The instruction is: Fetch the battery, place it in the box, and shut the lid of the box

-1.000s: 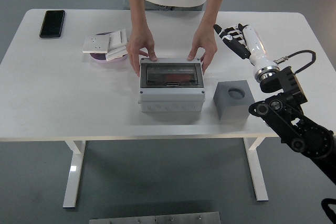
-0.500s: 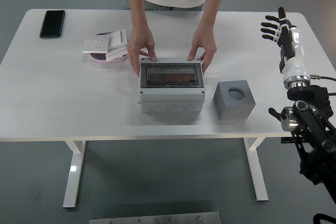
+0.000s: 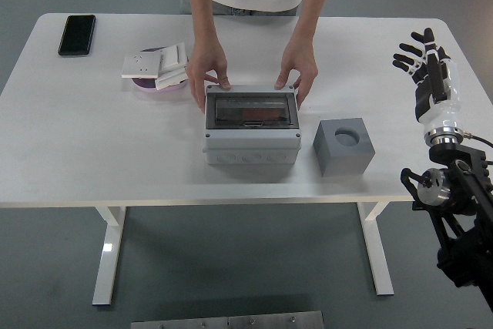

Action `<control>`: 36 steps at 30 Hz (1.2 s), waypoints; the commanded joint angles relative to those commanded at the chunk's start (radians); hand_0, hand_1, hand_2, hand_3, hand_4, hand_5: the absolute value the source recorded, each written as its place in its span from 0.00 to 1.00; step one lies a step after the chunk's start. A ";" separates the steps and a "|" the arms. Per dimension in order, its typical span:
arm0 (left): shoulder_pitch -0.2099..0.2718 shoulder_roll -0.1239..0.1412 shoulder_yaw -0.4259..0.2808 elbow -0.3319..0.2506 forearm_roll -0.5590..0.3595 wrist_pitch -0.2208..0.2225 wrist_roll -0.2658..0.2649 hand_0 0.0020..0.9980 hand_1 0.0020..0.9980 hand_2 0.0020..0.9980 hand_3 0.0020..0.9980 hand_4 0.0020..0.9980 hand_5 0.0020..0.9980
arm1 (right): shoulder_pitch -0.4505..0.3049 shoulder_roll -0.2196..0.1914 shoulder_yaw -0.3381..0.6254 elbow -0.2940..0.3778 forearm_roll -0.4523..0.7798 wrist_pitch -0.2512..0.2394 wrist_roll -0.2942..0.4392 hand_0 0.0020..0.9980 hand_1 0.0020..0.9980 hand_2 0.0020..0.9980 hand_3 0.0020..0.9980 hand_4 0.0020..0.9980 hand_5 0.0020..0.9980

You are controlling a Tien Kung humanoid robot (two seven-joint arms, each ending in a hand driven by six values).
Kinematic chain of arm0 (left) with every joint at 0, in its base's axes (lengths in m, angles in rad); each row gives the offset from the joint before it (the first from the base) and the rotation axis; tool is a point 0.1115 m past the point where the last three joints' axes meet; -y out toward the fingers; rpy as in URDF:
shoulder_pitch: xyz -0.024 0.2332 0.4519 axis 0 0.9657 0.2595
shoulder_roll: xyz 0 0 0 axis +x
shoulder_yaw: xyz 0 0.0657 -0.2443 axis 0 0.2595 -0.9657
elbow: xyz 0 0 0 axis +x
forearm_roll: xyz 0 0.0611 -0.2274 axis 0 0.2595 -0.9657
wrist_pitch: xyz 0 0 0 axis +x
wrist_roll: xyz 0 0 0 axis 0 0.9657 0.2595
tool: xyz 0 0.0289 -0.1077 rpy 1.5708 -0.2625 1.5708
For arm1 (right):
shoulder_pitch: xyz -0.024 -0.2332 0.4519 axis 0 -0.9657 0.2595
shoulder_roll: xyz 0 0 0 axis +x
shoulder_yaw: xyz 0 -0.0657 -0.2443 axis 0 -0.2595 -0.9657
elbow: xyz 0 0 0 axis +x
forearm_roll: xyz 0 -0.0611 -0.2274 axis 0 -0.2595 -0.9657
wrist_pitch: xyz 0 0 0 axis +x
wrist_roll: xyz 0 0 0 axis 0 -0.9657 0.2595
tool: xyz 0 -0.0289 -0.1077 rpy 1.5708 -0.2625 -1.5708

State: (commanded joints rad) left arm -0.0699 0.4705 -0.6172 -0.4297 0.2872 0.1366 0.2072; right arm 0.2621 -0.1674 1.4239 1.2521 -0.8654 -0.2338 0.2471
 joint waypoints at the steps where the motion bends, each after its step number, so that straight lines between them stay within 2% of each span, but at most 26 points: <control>1: 0.000 0.000 0.000 0.000 -0.001 0.000 0.000 0.64 0.74 0.59 0.53 0.41 0.00 | -0.002 0.000 0.000 0.001 0.001 0.004 -0.003 0.58 0.50 0.56 0.63 0.78 0.66; 10: 0.001 0.001 -0.001 -0.001 -0.004 0.002 0.000 0.64 0.74 0.59 0.53 0.41 0.00 | 0.001 -0.002 0.001 0.014 0.008 0.024 -0.014 0.57 0.51 0.57 0.64 0.77 0.64; 11: 0.001 0.001 -0.002 -0.001 -0.003 0.002 0.001 0.64 0.74 0.59 0.53 0.41 0.00 | 0.003 -0.003 0.000 0.014 0.008 0.026 -0.016 0.58 0.56 0.59 0.64 0.77 0.63; 22: -0.004 -0.002 -0.003 -0.001 0.000 0.002 0.003 0.64 0.74 0.59 0.53 0.41 0.00 | 0.013 -0.015 -0.002 0.023 0.001 0.028 -0.026 0.58 0.58 0.61 0.64 0.78 0.63; 36: -0.007 0.002 0.002 0.000 -0.009 0.002 -0.002 0.64 0.74 0.59 0.53 0.41 0.00 | 0.014 -0.007 0.000 0.021 -0.003 0.025 -0.027 0.62 0.61 0.62 0.65 0.75 0.58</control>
State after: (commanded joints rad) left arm -0.0774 0.4725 -0.6157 -0.4298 0.2779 0.1381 0.2052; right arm 0.2765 -0.1747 1.4241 1.2734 -0.8681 -0.2091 0.2206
